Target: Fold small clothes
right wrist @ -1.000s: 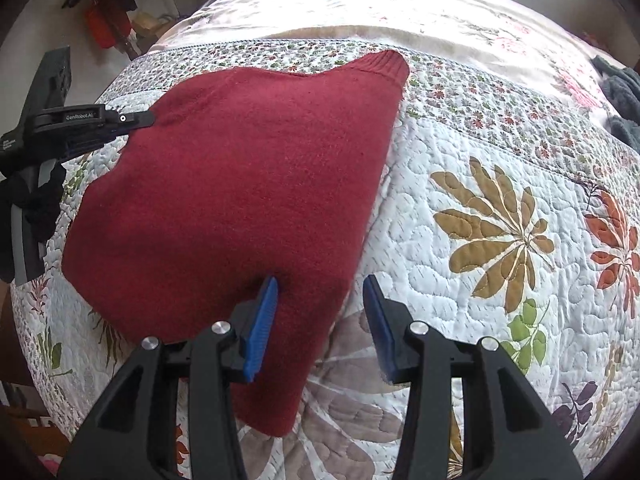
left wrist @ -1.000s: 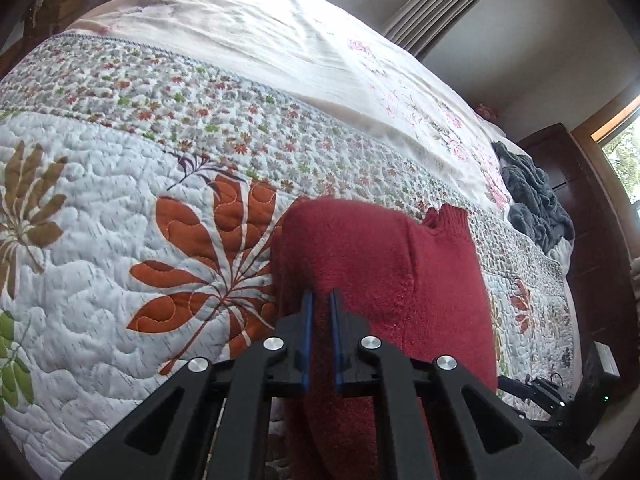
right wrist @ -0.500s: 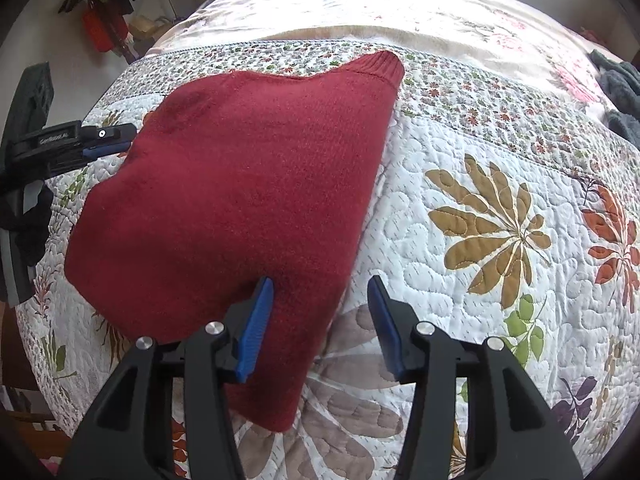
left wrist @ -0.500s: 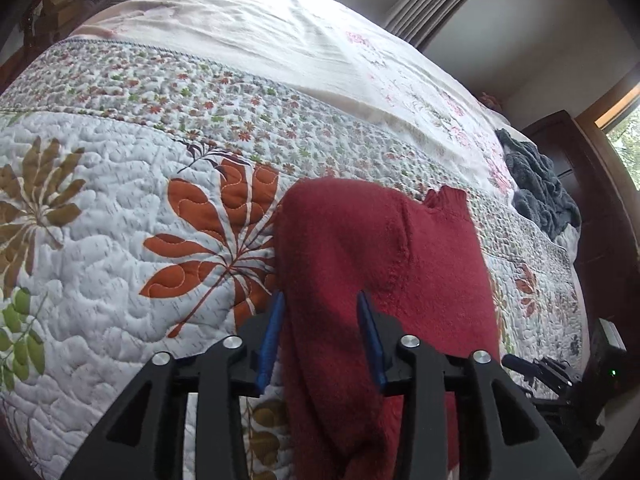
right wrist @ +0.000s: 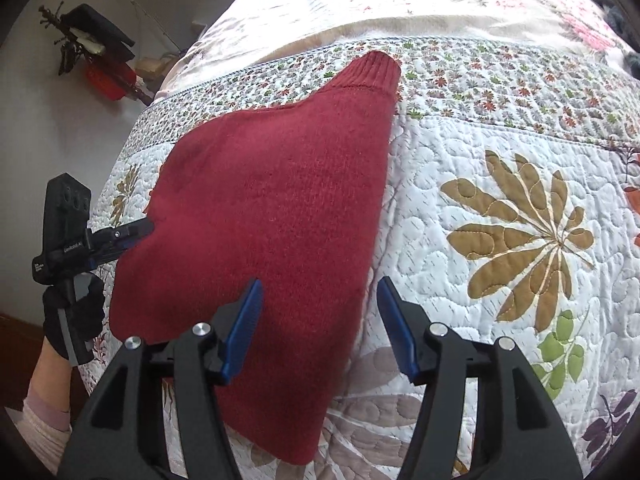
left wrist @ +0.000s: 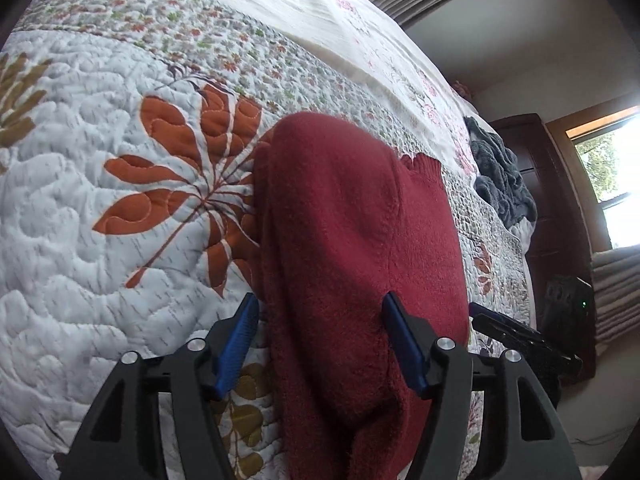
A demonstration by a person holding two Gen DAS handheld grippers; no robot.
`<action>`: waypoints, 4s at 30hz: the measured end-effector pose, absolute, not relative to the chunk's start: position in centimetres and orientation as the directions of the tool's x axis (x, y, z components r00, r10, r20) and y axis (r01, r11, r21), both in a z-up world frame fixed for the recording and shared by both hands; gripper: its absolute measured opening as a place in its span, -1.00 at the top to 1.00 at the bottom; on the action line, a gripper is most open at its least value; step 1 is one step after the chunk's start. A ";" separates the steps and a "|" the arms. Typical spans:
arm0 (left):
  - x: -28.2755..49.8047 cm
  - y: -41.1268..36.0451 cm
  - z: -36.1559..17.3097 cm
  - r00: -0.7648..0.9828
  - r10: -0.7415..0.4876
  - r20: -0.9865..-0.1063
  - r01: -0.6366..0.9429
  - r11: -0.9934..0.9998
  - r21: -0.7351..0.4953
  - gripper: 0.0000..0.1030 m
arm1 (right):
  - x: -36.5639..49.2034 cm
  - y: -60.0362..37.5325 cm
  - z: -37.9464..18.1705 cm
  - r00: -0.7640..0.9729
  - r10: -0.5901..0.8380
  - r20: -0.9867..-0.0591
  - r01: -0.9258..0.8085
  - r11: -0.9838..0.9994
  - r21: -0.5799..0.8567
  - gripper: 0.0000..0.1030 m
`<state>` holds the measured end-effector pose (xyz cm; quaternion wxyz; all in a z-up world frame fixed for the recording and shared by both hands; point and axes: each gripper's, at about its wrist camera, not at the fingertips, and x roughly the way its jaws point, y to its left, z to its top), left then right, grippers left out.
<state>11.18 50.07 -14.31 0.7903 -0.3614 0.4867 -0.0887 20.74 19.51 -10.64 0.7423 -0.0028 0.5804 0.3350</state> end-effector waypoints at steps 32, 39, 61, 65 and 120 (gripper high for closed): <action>12.6 44.1 -15.1 0.573 -0.597 -0.561 -0.077 0.643 -0.762 0.23 | 22.0 21.7 -11.2 0.051 0.604 -0.796 -0.481 0.713 0.510 0.20; 9.3 41.7 -13.3 0.596 -0.622 -0.508 -0.041 0.609 -0.792 0.25 | 19.3 18.9 -7.6 0.088 0.613 -0.785 -0.512 0.704 0.493 0.22; 5.0 25.5 -9.7 0.480 -0.635 -0.605 -0.025 0.679 -0.733 0.25 | 12.1 0.4 -7.5 0.023 0.620 -0.784 -0.383 0.730 0.566 0.21; 4.2 24.1 -11.4 0.458 -0.623 -0.633 -0.046 0.695 -0.717 0.25 | 11.9 -1.8 -10.4 -0.013 0.618 -0.786 -0.340 0.736 0.585 0.21; -8.6 22.8 -13.0 0.430 -0.280 -0.859 -0.139 0.919 -0.369 -0.24 | 0.9 -8.1 -13.6 0.010 0.500 -0.866 -0.272 0.835 0.479 0.03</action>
